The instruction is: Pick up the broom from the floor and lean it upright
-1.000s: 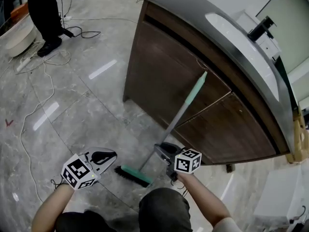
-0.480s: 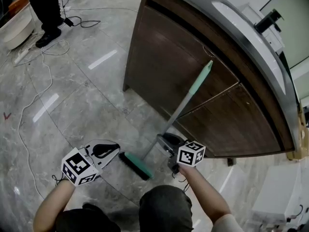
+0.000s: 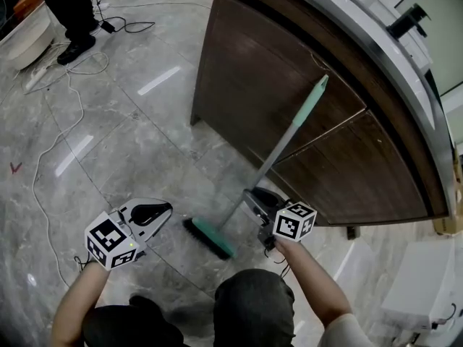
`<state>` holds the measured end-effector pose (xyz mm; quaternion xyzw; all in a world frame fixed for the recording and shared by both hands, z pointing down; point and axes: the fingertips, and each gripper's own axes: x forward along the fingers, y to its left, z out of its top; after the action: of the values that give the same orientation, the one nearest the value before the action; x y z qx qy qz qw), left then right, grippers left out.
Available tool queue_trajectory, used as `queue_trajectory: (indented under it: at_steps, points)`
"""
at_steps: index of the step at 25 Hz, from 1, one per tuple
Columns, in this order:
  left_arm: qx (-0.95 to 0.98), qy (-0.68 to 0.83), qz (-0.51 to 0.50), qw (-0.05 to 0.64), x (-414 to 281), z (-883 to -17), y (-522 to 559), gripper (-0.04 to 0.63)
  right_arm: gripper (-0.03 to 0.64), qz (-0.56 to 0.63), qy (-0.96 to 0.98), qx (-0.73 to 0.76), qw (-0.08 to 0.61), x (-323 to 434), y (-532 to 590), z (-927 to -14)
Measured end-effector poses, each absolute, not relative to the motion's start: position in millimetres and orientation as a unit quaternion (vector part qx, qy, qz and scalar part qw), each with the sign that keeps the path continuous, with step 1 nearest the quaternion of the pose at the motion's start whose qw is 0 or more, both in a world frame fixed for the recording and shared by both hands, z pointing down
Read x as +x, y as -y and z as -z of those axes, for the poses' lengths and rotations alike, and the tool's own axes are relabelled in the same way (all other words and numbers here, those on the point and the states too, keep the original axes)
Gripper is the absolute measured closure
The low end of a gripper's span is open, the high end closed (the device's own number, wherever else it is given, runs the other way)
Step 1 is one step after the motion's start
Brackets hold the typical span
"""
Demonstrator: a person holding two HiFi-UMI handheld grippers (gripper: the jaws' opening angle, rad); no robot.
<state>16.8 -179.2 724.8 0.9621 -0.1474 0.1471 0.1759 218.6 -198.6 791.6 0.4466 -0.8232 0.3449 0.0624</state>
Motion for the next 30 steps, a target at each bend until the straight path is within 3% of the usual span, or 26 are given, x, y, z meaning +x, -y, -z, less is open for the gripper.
queue_trajectory:
  at_steps: [30]
  points:
    - [0.968, 0.113, -0.138, 0.177, 41, -714, 186, 0.580, 0.537, -0.323, 0.788, 0.523, 0.038, 255, 167, -784]
